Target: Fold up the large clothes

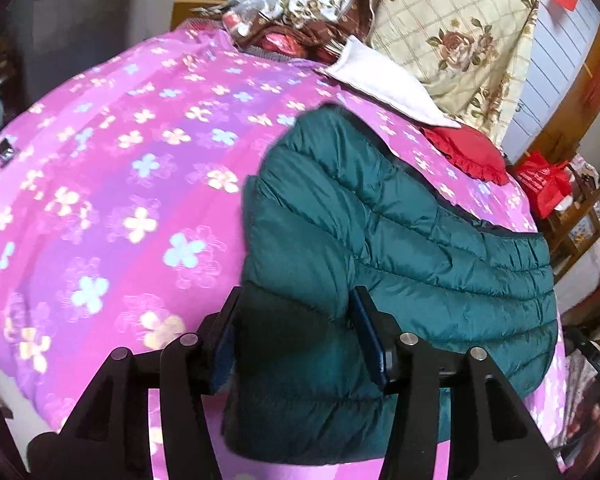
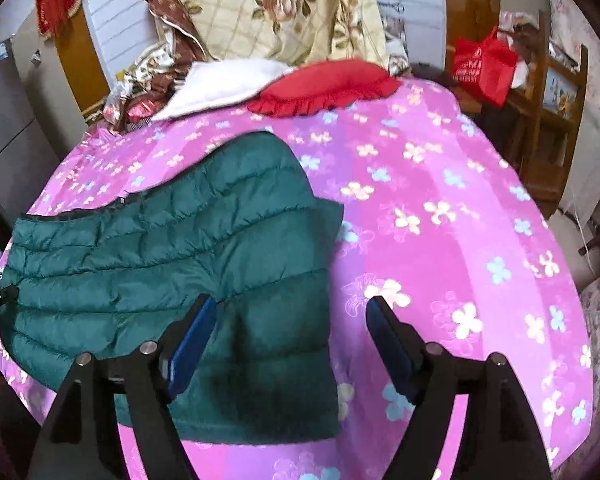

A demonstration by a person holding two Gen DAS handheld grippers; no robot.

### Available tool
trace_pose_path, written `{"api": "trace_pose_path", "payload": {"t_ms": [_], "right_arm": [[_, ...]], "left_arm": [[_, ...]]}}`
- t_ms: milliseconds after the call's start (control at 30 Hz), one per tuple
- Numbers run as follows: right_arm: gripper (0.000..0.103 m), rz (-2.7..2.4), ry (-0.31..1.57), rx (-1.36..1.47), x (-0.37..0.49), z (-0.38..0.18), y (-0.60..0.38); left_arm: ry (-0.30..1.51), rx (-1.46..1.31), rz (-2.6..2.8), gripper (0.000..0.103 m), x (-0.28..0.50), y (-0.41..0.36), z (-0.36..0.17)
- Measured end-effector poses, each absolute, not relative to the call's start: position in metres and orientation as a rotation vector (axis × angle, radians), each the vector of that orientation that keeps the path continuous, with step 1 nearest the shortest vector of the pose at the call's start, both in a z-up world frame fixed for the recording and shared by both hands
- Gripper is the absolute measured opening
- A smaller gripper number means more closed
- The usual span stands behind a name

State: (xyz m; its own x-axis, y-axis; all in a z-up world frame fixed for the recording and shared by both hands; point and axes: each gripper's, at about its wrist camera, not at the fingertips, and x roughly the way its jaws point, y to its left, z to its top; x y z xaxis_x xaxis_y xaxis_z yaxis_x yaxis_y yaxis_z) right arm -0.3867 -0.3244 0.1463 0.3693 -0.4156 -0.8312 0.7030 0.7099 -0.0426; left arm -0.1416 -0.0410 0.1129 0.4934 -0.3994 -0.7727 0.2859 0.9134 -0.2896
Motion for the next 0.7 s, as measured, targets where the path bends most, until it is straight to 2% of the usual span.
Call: {"api": "trace_pose_path", "payload": {"t_ms": [267,400,500,700], "right_arm": [[0.084,-0.664,0.879,0.328,-0.379,0.165,-0.282],[0.086,-0.626,0.866,0.296,-0.365,0.164,-0.255],[0.092,-0.607,0.852,0.275,-0.355,0.163,-0.234],[0.093,-0.587,0.846,0.218,-0.341,0.158,-0.198]], "left_arm": [[0.862,-0.028,-0.319,0.031,-0.163,-0.032,0.138],[0.834,0.028,-0.298,0.031,-0.179,-0.041,0.140],[0.804,0.042,-0.305,0.031,-0.194,-0.052,0.142],[0.780,0.093,-0.326,0.031,-0.219,-0.077,0.140]]}}
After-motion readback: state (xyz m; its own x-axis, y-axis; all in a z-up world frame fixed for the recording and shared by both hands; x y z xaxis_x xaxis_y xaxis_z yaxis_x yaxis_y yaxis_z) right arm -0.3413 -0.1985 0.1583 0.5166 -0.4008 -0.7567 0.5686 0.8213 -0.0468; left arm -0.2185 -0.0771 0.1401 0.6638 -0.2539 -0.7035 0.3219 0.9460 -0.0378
